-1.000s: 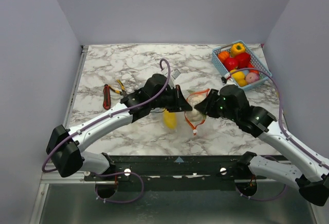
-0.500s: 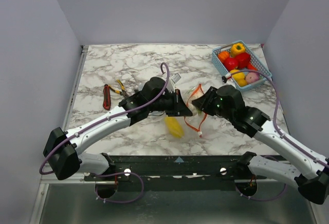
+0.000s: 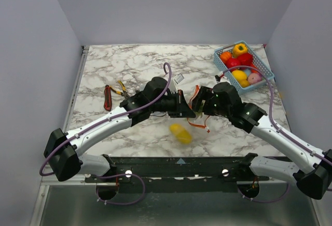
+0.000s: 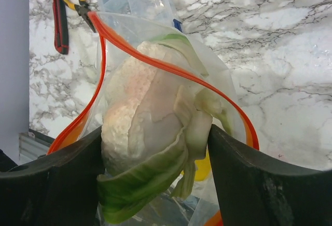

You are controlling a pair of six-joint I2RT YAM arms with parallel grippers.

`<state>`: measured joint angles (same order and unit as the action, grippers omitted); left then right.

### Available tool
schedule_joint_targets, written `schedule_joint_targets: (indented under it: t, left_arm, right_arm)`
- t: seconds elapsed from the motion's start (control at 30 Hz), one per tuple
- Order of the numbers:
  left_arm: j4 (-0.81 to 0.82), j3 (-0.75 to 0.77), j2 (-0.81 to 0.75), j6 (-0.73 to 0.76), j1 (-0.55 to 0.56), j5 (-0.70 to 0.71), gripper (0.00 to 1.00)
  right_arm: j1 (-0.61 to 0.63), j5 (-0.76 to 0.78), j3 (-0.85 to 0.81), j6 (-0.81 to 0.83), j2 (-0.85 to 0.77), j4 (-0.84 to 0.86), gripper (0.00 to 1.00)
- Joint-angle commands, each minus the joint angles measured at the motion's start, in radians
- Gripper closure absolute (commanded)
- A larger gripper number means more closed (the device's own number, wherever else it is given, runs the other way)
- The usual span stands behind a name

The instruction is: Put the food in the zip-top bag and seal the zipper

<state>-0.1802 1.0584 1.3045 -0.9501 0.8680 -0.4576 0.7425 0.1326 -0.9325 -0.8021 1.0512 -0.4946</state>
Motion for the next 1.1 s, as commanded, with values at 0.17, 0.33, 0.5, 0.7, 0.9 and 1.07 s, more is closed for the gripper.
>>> schedule_joint_targets:
  t: [0.17, 0.33, 0.5, 0.7, 0.9, 1.07]
  left_arm:
    - [-0.021, 0.041, -0.022, 0.032, 0.005, 0.010, 1.00]
    - [-0.031, 0.048, -0.014, 0.044, -0.003, 0.011, 1.00]
    - [-0.031, 0.045, -0.017, 0.047, -0.012, 0.000, 1.00]
    - [-0.024, 0.054, -0.009, 0.043, -0.014, -0.020, 1.00]
    - [-0.035, 0.055, -0.021, 0.052, -0.014, -0.024, 1.00]
    - [-0.032, 0.050, -0.024, 0.053, -0.015, -0.030, 1.00]
  right_arm:
    - [0.008, 0.035, -0.096, 0.091, -0.052, -0.129, 0.23]
    - [0.009, 0.051, -0.131, 0.100, -0.110, -0.206, 0.22]
    - [0.008, 0.114, -0.171, 0.099, -0.162, -0.301, 0.22]
    - [0.009, 0.167, -0.187, 0.096, -0.198, -0.350, 0.31]
    - [0.009, 0.205, -0.104, 0.087, -0.208, -0.388, 0.46]
    - [0.009, 0.133, -0.012, 0.094, -0.191, -0.279, 0.47]
